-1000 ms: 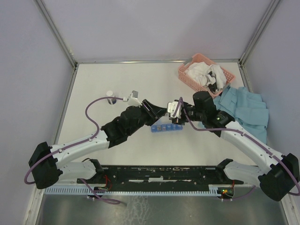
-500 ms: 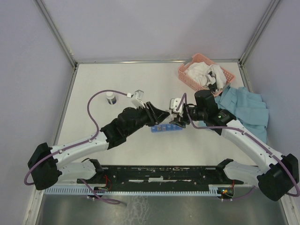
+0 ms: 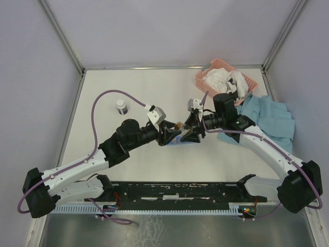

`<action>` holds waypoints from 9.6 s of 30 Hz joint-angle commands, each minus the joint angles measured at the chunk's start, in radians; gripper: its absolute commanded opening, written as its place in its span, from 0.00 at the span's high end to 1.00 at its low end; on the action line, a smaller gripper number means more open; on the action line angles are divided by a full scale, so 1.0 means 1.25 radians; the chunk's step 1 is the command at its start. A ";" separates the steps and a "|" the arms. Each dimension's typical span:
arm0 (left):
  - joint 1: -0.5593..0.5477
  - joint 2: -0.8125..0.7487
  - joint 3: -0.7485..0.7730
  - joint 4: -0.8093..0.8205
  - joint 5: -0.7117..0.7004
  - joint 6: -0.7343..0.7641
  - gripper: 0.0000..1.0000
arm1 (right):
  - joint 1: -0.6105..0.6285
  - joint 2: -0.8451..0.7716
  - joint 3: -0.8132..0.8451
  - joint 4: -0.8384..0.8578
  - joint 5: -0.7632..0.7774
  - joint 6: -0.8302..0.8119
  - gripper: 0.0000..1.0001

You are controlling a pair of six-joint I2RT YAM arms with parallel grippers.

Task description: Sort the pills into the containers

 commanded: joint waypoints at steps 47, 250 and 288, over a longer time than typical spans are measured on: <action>-0.047 0.082 0.115 -0.142 -0.343 -0.906 0.19 | 0.065 -0.071 0.026 -0.043 0.313 -0.309 0.94; 0.507 0.180 -0.161 0.241 0.263 -0.410 0.29 | 0.010 0.307 0.096 -0.244 0.451 -0.575 0.06; 0.438 0.671 0.070 0.216 0.317 -0.439 0.55 | 0.068 0.439 0.139 -0.230 0.493 -0.540 0.31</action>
